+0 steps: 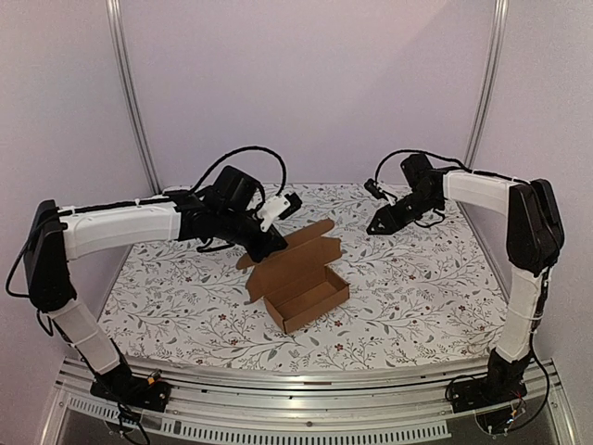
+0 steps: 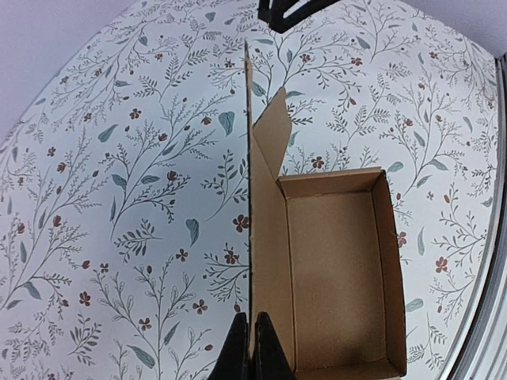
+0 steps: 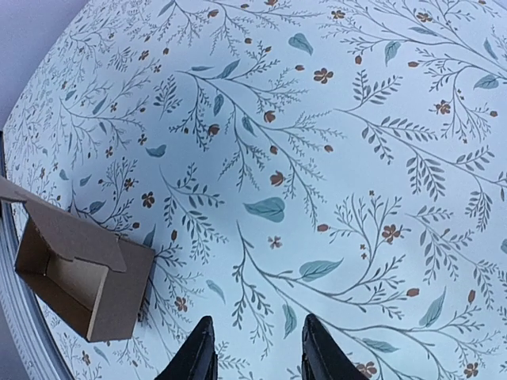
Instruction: Fold the paper box
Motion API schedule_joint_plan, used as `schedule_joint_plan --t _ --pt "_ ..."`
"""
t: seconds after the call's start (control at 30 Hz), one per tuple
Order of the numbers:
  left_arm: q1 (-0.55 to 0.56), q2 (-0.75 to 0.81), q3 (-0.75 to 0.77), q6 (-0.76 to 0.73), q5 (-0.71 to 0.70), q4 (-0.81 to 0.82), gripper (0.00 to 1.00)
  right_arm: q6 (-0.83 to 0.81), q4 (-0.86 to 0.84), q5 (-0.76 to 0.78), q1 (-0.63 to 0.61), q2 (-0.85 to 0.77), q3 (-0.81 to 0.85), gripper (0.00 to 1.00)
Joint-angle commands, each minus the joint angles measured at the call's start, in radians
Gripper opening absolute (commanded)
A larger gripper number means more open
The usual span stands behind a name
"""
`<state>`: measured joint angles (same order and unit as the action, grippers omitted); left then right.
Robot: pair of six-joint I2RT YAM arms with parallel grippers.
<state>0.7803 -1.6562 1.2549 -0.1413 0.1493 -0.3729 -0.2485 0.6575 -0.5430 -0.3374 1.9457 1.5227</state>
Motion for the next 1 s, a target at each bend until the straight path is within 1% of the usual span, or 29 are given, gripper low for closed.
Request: schedule_joint_plan --t 0.0,0.07,0.17,0.33,0.43,0.57,0.63,0.7,0.8,0.87,0.97 --pt "-0.017 -0.026 0.034 -0.064 0.008 -0.035 0.0 0.153 -0.048 0.037 -0.028 0.131 0.131 0.34" --pt "-0.018 -0.027 0.037 -0.069 0.005 -0.032 0.0 0.169 -0.048 0.016 -0.046 0.167 0.161 0.34" --pt "-0.015 -0.037 0.057 -0.064 -0.022 -0.023 0.0 0.172 -0.04 -0.043 -0.082 0.188 0.164 0.34" --pt "0.0 -0.075 0.107 -0.069 -0.116 -0.01 0.0 0.133 -0.029 -0.111 -0.111 0.138 0.112 0.35" --pt "0.015 -0.109 0.136 -0.082 -0.125 0.001 0.0 0.136 -0.031 -0.135 -0.113 0.124 0.104 0.35" --pt "0.043 -0.152 0.174 -0.101 -0.146 0.002 0.0 0.143 -0.035 -0.15 -0.114 0.146 0.122 0.35" --pt "0.055 -0.171 0.188 -0.111 -0.199 0.002 0.0 0.134 -0.017 -0.136 -0.114 0.155 0.129 0.35" --pt "0.061 -0.18 0.197 -0.127 -0.227 -0.004 0.0 0.108 0.017 -0.133 -0.1 0.154 0.128 0.33" --pt "0.062 -0.176 0.197 -0.142 -0.236 -0.01 0.0 0.108 0.011 -0.169 -0.038 0.138 0.102 0.31" --pt "0.062 -0.168 0.193 -0.154 -0.225 -0.013 0.0 0.139 -0.013 -0.164 0.015 0.123 0.094 0.3" --pt "0.062 -0.154 0.182 -0.173 -0.18 -0.008 0.0 0.18 -0.055 -0.11 0.039 0.123 0.11 0.28"
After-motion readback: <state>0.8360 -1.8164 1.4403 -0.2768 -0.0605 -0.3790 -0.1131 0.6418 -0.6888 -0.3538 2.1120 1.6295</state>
